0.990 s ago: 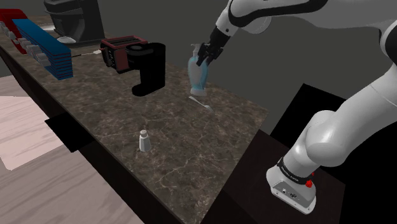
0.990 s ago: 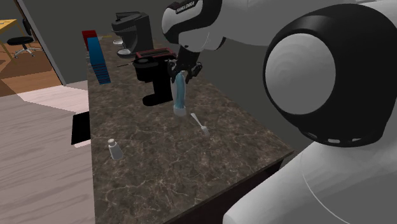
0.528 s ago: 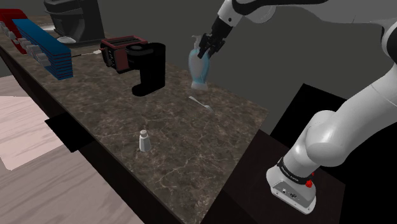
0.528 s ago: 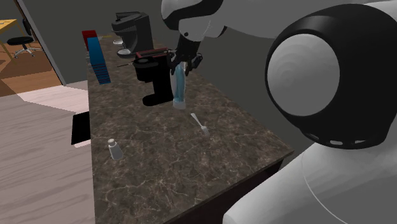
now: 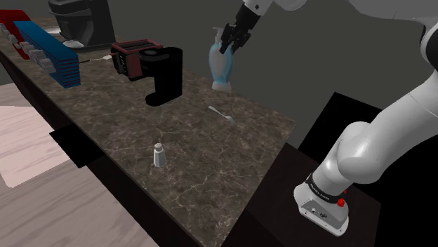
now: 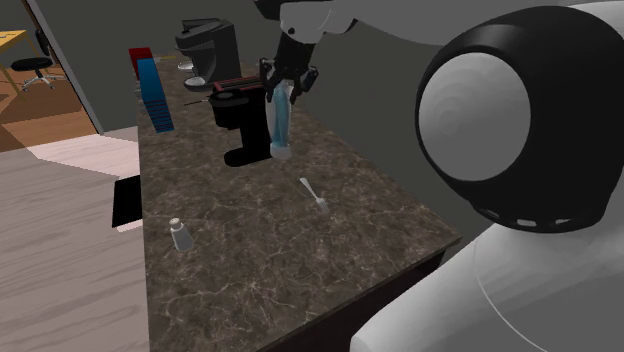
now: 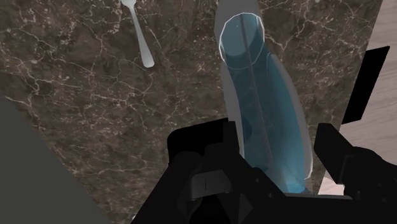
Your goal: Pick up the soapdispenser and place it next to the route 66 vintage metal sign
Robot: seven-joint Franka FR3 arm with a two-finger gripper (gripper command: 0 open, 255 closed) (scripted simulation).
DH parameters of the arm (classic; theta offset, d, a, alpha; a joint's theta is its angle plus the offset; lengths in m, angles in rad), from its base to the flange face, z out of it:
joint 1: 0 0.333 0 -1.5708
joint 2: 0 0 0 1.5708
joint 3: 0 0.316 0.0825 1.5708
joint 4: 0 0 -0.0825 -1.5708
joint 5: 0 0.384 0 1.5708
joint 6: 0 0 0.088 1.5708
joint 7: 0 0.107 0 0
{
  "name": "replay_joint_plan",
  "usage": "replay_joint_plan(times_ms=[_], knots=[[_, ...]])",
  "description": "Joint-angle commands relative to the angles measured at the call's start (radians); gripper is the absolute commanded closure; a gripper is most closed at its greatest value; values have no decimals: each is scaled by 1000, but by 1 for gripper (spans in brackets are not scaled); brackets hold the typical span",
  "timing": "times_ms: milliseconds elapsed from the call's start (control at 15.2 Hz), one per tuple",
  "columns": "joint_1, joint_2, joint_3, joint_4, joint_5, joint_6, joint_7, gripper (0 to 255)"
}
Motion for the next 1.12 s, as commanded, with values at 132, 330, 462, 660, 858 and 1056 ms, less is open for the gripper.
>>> replay_joint_plan(times_ms=[132, 330, 462, 660, 858, 1056], knots=[[-1, 5, -2, 60, -4, -53, 10, 255], [-1, 13, -3, 107, -6, -93, 18, 255], [-2, 19, -4, 140, -8, -120, 23, 255], [7, 39, 9, 176, -10, -130, 48, 255], [31, 88, 48, 213, -17, -105, 109, 255], [56, 146, 84, 263, -29, -85, 170, 255]])
